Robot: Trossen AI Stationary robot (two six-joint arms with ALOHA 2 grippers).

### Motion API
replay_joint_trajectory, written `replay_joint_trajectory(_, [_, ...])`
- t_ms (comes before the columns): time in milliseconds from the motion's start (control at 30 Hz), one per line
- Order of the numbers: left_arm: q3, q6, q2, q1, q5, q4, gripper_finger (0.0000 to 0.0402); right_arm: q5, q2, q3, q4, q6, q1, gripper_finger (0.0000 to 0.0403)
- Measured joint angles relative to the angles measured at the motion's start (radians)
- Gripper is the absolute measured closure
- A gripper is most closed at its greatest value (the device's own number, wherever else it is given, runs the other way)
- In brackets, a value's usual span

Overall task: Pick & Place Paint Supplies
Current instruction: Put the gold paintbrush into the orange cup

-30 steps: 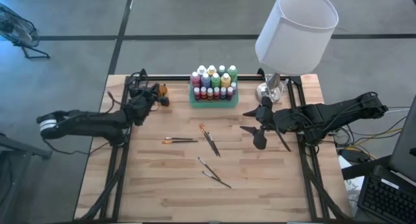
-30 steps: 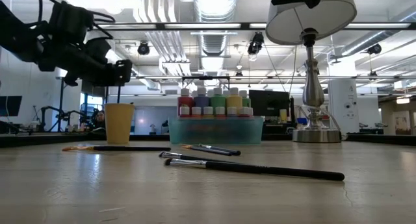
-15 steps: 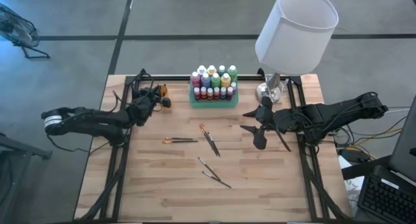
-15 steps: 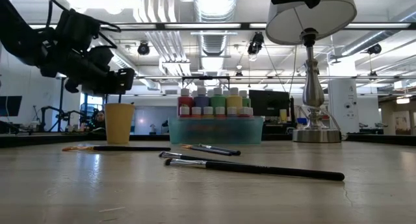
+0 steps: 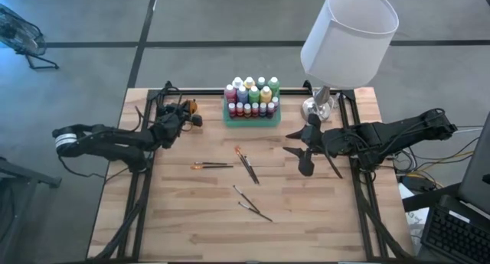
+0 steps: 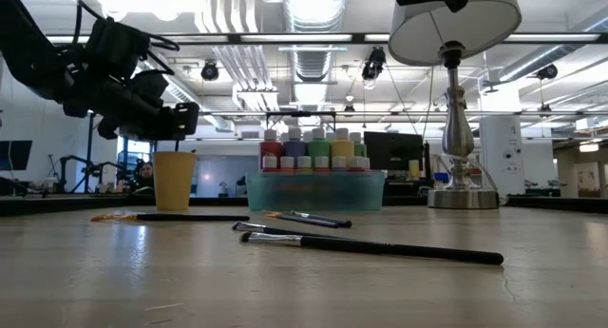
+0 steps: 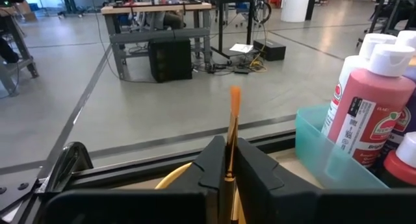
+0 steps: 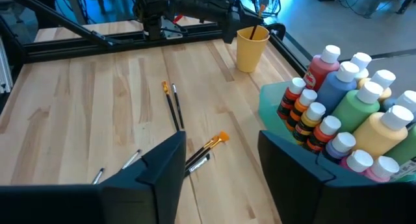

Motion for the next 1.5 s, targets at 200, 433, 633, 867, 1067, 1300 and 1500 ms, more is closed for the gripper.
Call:
replay_joint_trajectory(200, [-0.001,-0.016,0.001,0.000,0.010,-0.015,0.0356,0.000,0.000,0.000,0.000,0.000,0.000,0.0225])
replay_joint_trajectory(433, [0.012,-0.002,-0.005,-0.001,0.049,-0.009,0.0282,0.000,0.000,0.000,0.000,0.000,0.000,0.0241])
replay_joint_trajectory(633, [0.049,0.016,-0.033,-0.002,0.057,-0.006,0.0219,0.000,0.000,0.000,0.000,0.000,0.000,0.0259])
replay_joint_trajectory(867, [0.106,0.048,-0.082,-0.005,0.117,-0.005,0.0206,0.000,0.000,0.000,0.000,0.000,0.000,0.0282])
replay_joint_trajectory(1067, [0.186,0.019,-0.112,-0.013,0.340,-0.002,0.0209,0.000,0.000,0.000,0.000,0.000,0.000,0.0302])
replay_joint_trajectory(1300, [0.305,0.003,-0.113,-0.036,0.612,-0.056,0.0209,0.000,0.000,0.000,0.000,0.000,0.000,0.0330])
replay_joint_trajectory(1500, [0.435,0.045,-0.113,-0.088,0.701,-0.290,0.0209,0.000,0.000,0.000,0.000,0.000,0.000,0.0349])
